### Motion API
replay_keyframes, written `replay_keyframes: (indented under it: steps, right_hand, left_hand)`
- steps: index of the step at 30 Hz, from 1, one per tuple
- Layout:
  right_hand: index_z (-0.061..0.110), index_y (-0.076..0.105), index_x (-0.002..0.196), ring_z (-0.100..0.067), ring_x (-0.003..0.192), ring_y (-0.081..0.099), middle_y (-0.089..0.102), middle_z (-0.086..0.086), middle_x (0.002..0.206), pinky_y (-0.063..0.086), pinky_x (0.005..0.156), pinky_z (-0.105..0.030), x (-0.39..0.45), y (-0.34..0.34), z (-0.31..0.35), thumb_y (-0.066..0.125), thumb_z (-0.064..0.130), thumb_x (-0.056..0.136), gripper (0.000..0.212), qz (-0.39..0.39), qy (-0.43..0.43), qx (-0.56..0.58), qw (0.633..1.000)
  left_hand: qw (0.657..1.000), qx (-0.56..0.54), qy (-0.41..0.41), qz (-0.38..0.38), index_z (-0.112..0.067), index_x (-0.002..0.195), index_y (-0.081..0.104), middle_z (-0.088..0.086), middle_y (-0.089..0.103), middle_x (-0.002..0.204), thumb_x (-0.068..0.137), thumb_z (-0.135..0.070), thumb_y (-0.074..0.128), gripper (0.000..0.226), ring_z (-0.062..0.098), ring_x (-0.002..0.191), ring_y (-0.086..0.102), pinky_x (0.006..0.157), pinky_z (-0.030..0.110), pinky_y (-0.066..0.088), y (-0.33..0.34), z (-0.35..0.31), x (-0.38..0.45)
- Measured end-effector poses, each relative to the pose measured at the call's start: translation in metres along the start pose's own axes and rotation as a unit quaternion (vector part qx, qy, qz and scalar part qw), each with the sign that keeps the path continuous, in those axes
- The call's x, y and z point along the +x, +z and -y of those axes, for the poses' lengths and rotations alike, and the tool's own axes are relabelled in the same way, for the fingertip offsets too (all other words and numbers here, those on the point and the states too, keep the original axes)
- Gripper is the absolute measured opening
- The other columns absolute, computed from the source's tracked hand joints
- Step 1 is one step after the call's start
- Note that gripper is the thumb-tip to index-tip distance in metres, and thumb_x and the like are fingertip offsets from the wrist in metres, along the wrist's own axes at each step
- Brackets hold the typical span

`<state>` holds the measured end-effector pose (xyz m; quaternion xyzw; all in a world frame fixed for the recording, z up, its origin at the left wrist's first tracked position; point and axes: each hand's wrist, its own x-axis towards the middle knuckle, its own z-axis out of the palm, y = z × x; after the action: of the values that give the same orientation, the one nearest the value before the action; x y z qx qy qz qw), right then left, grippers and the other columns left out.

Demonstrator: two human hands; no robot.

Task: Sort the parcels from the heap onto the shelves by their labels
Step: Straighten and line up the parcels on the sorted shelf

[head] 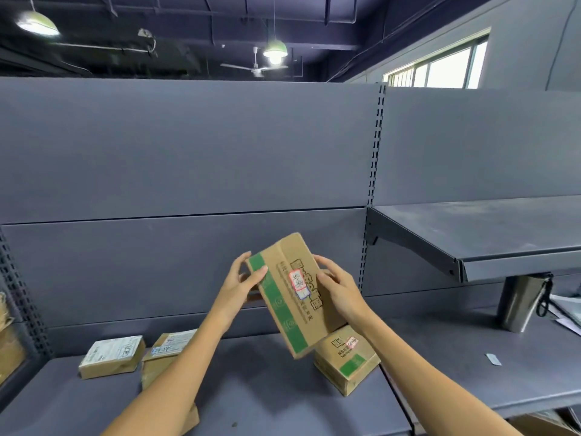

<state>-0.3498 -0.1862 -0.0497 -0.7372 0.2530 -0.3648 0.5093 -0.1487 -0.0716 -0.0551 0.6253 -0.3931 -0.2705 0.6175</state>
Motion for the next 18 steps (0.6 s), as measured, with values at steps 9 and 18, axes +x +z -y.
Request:
replay_keyframes:
  steps: [9,18]
  right_hand:
    - [0.029,0.060,0.133,-0.010,0.109,0.065,0.069,0.010,0.117,0.053,0.087,-0.027,-0.005,-0.012,-0.003,0.062,0.037,0.098,0.037,-0.066,-0.012,-0.087,0.994]
    - [0.033,0.049,0.131,-0.009,0.113,0.067,0.068,0.008,0.126,0.059,0.092,-0.033,-0.008,-0.011,-0.005,0.060,0.029,0.100,0.033,-0.076,0.019,0.058,0.995]
  left_hand:
    - [0.994,-0.074,0.066,-0.053,-0.034,0.134,0.060,-0.001,0.076,0.100,0.099,-0.031,0.059,0.035,0.020,0.096,0.070,0.080,0.039,0.059,0.002,-0.005,-0.003]
    - [0.980,-0.177,0.048,-0.077,-0.031,0.151,0.041,0.002,0.070,0.118,0.105,-0.027,0.047,0.047,0.016,0.107,0.067,0.086,0.037,0.060,0.022,-0.004,-0.013]
